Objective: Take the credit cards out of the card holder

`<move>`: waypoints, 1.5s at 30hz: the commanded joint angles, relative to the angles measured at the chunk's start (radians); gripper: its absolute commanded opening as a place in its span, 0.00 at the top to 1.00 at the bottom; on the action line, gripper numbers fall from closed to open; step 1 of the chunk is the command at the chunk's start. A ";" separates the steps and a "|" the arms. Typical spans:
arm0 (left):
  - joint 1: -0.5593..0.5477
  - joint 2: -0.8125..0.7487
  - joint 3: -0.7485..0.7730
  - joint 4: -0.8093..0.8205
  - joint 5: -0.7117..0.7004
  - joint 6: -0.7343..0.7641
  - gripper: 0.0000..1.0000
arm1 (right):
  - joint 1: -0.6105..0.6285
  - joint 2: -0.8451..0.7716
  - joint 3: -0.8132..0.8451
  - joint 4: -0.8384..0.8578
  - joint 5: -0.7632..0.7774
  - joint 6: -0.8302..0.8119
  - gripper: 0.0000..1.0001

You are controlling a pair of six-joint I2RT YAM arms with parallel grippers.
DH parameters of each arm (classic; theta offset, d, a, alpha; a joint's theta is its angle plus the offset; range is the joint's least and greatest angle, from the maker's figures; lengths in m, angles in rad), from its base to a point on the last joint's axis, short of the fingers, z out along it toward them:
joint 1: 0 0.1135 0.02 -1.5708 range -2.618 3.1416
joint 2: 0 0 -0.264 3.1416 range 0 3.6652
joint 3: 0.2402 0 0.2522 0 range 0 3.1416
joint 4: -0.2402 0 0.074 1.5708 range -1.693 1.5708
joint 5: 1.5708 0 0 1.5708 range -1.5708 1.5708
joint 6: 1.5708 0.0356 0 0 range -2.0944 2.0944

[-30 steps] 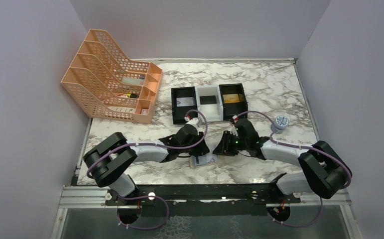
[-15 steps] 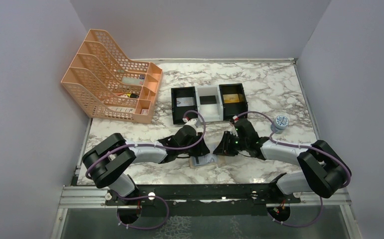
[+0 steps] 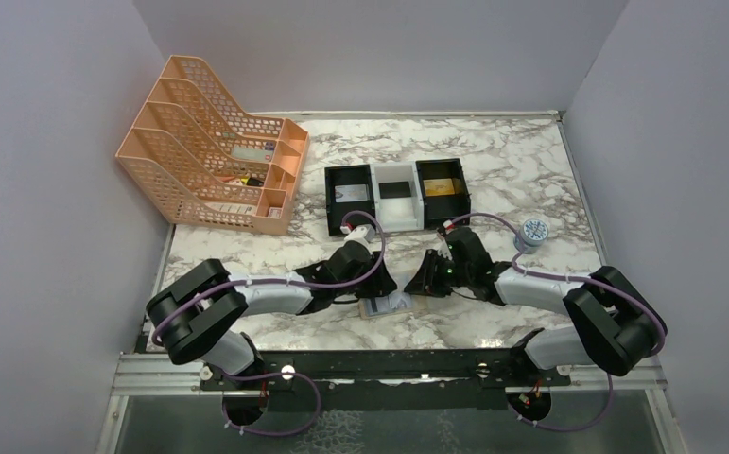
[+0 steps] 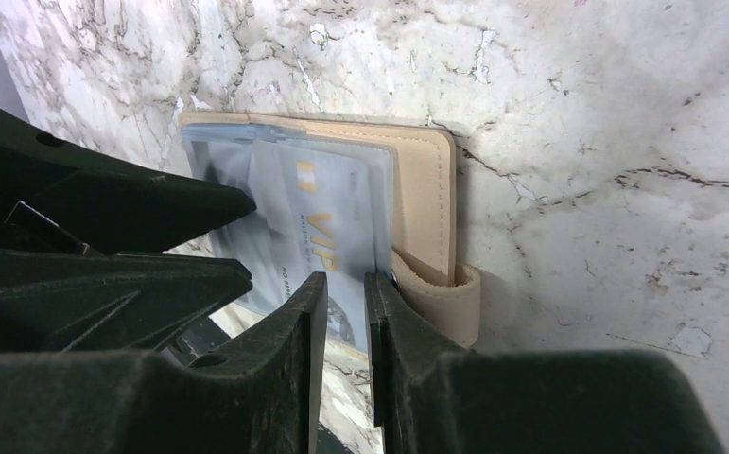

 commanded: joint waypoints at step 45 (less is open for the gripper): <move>0.006 0.024 -0.100 0.203 0.191 -0.112 0.89 | -0.007 0.028 -0.070 0.018 0.019 0.054 0.77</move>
